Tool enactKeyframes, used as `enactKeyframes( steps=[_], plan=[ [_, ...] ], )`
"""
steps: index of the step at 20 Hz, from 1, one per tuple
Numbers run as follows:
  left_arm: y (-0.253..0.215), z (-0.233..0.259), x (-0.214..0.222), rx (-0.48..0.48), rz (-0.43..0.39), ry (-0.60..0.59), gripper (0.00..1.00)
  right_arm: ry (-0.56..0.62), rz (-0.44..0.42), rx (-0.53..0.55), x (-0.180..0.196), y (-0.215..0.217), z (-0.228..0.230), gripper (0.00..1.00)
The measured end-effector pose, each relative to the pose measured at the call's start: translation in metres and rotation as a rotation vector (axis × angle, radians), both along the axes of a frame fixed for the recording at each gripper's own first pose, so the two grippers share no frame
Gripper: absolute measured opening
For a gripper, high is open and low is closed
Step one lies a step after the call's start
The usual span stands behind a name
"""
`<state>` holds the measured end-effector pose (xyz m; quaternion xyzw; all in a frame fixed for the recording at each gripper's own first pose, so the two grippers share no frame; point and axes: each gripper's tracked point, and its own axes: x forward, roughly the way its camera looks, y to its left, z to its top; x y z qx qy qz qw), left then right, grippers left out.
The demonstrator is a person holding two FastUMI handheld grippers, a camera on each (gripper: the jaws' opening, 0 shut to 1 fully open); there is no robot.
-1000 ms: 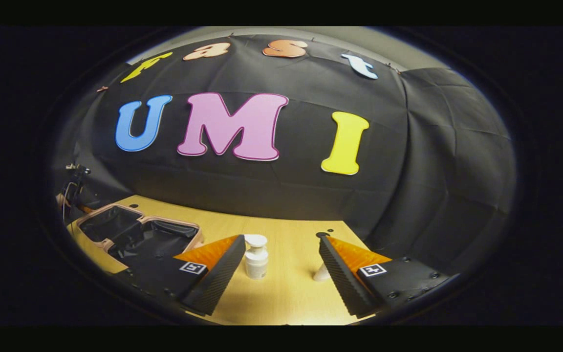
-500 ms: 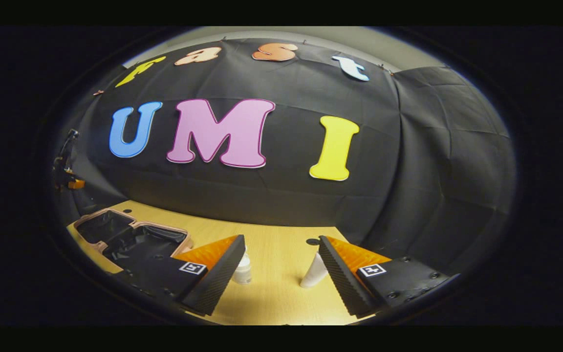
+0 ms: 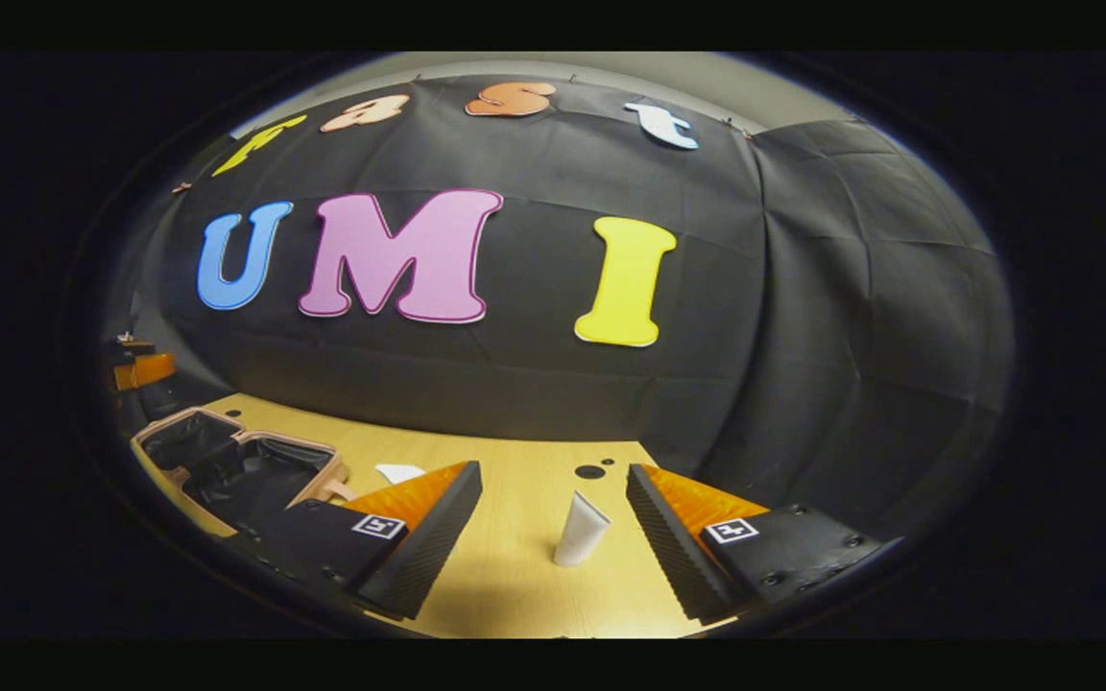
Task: First open the suitcase, pack the skin care products into it, and then close the suitcase.
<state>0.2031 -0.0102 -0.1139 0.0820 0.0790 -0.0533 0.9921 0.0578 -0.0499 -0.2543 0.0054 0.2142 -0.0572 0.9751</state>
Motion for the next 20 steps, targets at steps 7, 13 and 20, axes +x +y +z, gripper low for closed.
enactKeyframes(
  steps=[7, 13, 20],
  plan=[
    [-0.175, -0.098, -0.008, -0.038, -0.265, 0.151, 0.98, 0.05, -0.018, 0.041, -0.022, -0.025, -0.037, 0.97],
    [-0.241, -0.169, 0.033, -0.047, -0.296, 0.243, 0.98, 0.079, -0.037, 0.036, -0.035, -0.052, -0.06, 0.97],
    [-0.27, -0.219, 0.076, -0.019, -0.304, 0.278, 0.92, 0.143, 0.004, 0.076, -0.042, -0.034, -0.09, 0.97]
  ],
)
